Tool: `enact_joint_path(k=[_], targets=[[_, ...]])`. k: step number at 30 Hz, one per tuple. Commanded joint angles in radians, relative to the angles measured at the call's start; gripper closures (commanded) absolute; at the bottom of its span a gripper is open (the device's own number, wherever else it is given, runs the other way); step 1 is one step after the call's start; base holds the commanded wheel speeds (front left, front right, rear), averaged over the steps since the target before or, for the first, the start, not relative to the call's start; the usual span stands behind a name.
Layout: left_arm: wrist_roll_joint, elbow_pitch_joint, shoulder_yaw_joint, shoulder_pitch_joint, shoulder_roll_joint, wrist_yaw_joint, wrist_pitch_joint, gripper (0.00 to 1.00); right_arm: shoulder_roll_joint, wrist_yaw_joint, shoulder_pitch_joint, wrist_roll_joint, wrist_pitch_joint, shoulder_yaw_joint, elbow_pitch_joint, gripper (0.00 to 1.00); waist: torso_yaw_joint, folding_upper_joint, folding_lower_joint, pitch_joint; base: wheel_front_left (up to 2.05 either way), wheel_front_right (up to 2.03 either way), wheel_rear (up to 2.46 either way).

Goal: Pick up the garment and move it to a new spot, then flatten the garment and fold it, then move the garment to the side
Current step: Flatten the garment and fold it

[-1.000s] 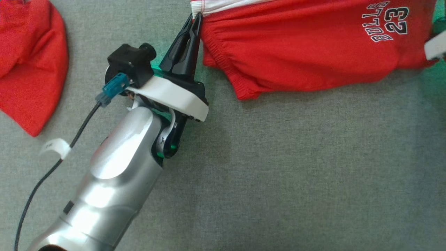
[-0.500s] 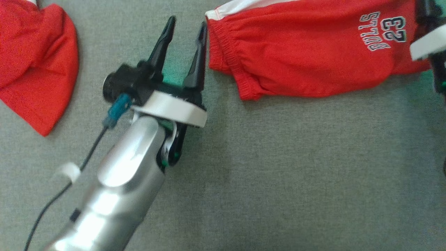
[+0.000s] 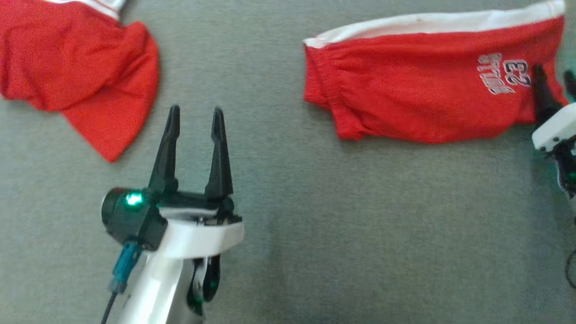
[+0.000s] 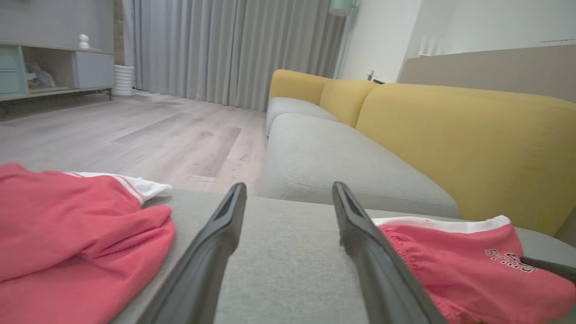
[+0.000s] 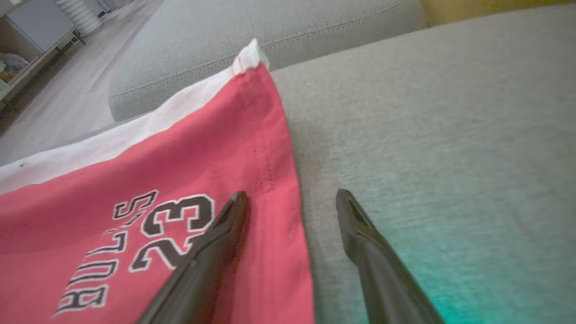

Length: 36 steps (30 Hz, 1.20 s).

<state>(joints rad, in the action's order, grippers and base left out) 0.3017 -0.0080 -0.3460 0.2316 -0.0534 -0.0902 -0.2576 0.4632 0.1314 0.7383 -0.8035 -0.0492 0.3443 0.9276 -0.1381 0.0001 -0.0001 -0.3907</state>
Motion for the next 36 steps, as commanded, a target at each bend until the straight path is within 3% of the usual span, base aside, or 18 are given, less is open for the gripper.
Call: enact_joint_path(k=[1, 3, 10, 16, 24, 28, 36], targets=[[-0.01, -0.041, 0.04, -0.001, -0.001, 0.003, -0.004, 0.0, 0.003, -0.001, -0.036, -0.016, 0.013, 0.012, -0.015, 0.27, -0.039, -0.0001, 0.0001, 0.028, 0.0, 0.0, 0.0], [-0.009, -0.049, 0.055, -0.028, 0.002, 0.002, -0.004, 0.0, 0.008, -0.001, -0.048, -0.038, 0.023, 0.016, -0.01, 1.0, -0.056, -0.0001, 0.0001, 0.041, 0.0, 0.0, 0.0], [0.007, -0.085, 0.087, -0.09, 0.003, -0.022, -0.004, 0.0, 0.046, -0.001, -0.068, -0.081, 0.012, 0.02, -0.009, 1.0, -0.037, -0.0001, 0.0001, 0.074, 0.0, 0.0, 0.0], [-0.006, -0.089, 0.111, -0.104, 0.003, -0.012, -0.004, 0.0, 0.139, -0.001, -0.075, -0.067, -0.019, 0.027, -0.02, 1.0, 0.018, -0.0001, 0.0001, 0.084, 0.0, 0.0, 0.0], [-0.012, -0.067, 0.111, -0.105, 0.003, 0.0, -0.004, 0.0, 0.183, -0.001, -0.054, -0.1, -0.06, 0.06, -0.24, 1.0, 0.075, -0.0001, 0.0001, 0.093, 0.0, 0.0, 0.0], [-0.014, -0.05, 0.104, -0.104, 0.003, 0.006, -0.004, 0.0, 0.159, -0.001, -0.016, -0.049, -0.043, 0.125, -0.353, 1.0, 0.087, -0.0001, 0.0001, 0.106, 0.0, 0.0, 0.0], [-0.008, -0.021, 0.087, -0.103, 0.003, 0.013, -0.004, 0.0, 0.001, -0.001, 0.046, 0.05, 0.04, 0.329, -0.519, 1.0, 0.065, -0.0001, 0.0001, 0.129, 0.0, 0.0, 0.0]])
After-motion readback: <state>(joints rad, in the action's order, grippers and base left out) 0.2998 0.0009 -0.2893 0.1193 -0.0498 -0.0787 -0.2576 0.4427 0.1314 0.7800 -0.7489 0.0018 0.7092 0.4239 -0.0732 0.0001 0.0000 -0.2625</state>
